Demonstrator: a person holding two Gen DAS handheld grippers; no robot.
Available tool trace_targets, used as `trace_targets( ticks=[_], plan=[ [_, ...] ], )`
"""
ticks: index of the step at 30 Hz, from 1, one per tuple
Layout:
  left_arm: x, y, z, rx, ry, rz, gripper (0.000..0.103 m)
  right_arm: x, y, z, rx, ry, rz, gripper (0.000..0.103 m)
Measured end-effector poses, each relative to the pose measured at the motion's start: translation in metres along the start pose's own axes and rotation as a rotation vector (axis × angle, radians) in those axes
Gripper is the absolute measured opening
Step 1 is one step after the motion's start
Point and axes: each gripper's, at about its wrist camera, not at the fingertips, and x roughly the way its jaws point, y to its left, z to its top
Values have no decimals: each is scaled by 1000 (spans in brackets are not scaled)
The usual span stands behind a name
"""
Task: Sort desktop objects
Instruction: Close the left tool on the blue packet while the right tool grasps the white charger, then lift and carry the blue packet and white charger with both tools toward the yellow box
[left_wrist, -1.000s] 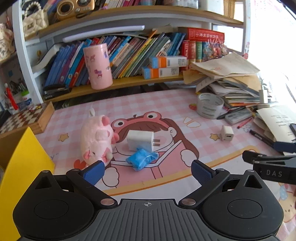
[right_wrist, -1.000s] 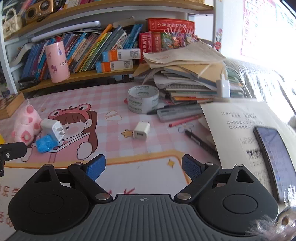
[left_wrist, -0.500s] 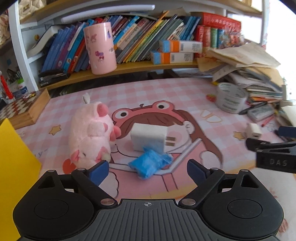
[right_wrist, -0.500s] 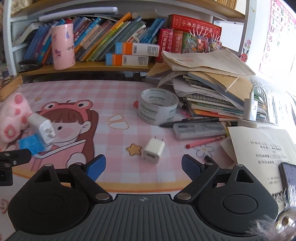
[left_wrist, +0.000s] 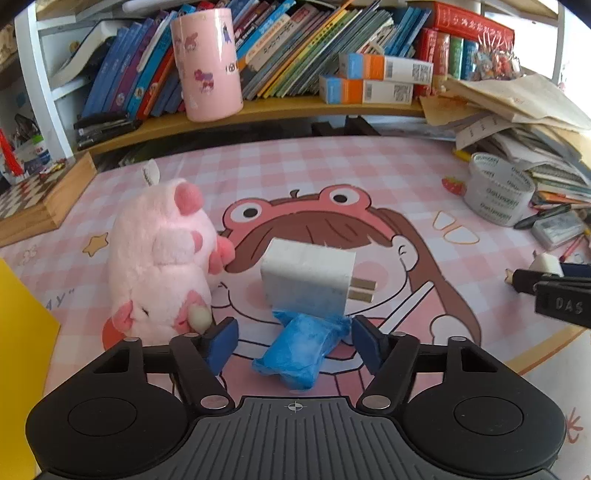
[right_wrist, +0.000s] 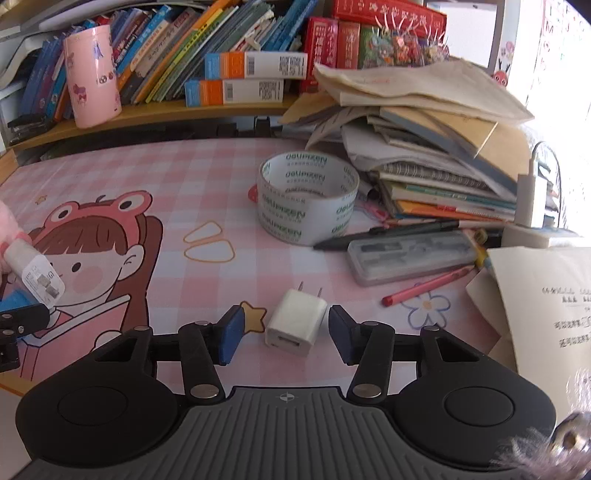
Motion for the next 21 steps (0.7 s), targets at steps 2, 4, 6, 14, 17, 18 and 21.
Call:
trace_targets(
  ticks=[2, 4, 6, 14, 17, 18, 21],
  plan=[
    [-1, 2, -1, -13, -6, -20, 56, 0, 0, 0, 5, -3, 7, 45],
    [-3, 2, -2, -10, -13, -26, 46, 1, -1, 0, 9, -5, 17, 38],
    [-4, 3, -4, -4, -17, -30, 45, 0, -3, -1, 26, -8, 42, 33],
    [-18, 15, -9, -35, -29, -38, 43, 0, 0, 0, 14, -12, 45, 24],
    [-29, 21, -10, -56, -42, -46, 43, -2, 0, -1, 21, -1, 51, 24],
    [-33, 22, -10, -61, -48, -48, 43, -4, 1, -1, 22, -2, 57, 24],
    [-47, 26, -13, -72, -71, -54, 43, -17, 8, -3, 4, -18, 79, 24]
  ],
)
